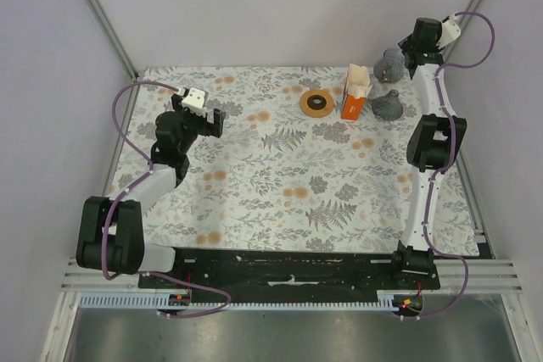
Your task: Place the coffee filter in the dripper
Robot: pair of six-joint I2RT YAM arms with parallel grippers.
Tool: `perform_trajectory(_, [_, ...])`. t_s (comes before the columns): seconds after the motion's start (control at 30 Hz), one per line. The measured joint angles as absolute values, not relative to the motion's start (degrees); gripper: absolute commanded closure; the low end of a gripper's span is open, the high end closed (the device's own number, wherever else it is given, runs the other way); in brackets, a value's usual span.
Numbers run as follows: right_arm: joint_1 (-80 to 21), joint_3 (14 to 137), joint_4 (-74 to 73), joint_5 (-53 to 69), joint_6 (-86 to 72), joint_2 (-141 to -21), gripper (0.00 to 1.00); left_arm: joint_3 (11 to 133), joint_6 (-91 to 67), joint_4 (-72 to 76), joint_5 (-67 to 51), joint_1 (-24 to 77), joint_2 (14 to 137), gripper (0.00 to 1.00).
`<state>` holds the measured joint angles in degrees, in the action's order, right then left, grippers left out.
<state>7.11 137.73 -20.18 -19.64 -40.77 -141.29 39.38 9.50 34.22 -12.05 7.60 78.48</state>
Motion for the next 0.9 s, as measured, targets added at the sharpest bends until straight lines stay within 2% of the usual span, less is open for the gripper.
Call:
perform_trajectory(0.23, [7.81, 138.34, -20.16, -18.61, -43.13, -144.84, 0.41, 40.86, 9.89, 34.04, -12.05, 7.60, 80.07, 0.00])
perform_trajectory(0.4, [8.01, 138.47, -20.29, -17.45, -44.36, -147.02, 0.49, 40.99, 9.96, 33.91, -12.03, 7.60, 80.27, 0.00])
perform_trajectory(0.63, [8.32, 138.82, -20.36, -16.34, -45.28, -148.49, 0.55, 41.45, 9.98, 33.91, -11.84, 7.60, 80.82, 0.00])
perform_trajectory(0.9, [8.67, 140.22, -20.18, -15.29, -46.70, -150.10, 0.59, 42.39, 10.02, 33.39, -11.03, 7.60, 81.93, 0.00])
